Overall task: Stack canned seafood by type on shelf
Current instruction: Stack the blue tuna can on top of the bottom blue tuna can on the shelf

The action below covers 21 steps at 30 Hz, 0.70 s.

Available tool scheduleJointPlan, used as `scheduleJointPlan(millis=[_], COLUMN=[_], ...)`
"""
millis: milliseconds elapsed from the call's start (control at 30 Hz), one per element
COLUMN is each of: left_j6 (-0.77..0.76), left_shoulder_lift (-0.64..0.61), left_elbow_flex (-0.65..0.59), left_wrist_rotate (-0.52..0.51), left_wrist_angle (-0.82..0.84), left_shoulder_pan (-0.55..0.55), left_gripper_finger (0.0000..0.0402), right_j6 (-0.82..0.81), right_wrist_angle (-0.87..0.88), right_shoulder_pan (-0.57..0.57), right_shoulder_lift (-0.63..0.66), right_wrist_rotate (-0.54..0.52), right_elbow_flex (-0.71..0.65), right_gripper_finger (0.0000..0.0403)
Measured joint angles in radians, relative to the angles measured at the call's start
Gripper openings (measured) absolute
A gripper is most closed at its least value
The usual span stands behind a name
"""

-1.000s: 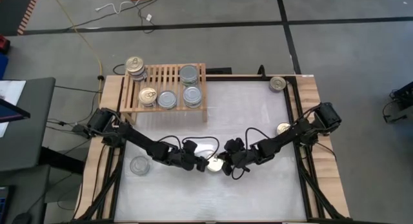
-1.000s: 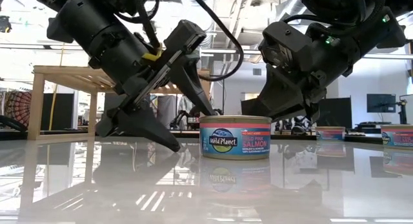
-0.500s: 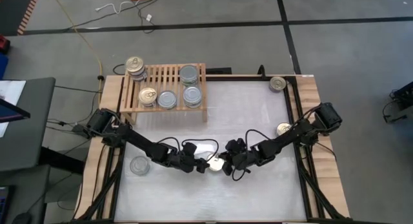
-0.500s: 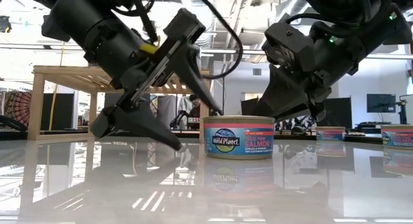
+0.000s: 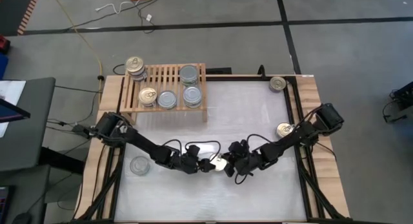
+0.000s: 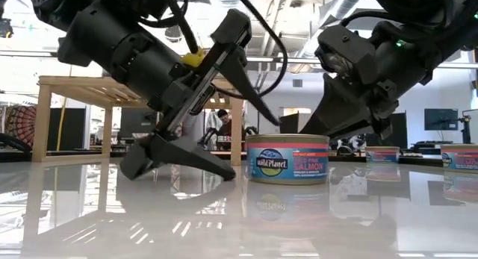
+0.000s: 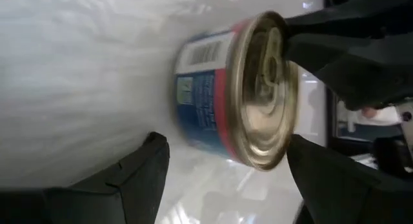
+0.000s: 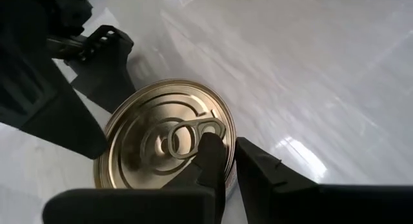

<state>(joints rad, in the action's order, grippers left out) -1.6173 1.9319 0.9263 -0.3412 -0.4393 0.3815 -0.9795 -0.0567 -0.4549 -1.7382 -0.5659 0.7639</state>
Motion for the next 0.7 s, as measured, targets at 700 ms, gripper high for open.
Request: scheduleJointPlan(millis=[700], left_j6=[0.016], left_shoulder_lift=[0.004], left_elbow_flex=[-0.001], left_wrist_rotate=[0.004], left_wrist_angle=[-0.044], left_shoulder_pan=[-0.001], left_gripper_finger=[0.0302], right_j6=[-0.027], right_wrist_angle=[0.010], right_shoulder_pan=[-0.016], right_shoulder_lift=[-0.001], right_wrist_rotate=[-0.014], right_elbow_flex=[-0.003], right_gripper_finger=[0.0027])
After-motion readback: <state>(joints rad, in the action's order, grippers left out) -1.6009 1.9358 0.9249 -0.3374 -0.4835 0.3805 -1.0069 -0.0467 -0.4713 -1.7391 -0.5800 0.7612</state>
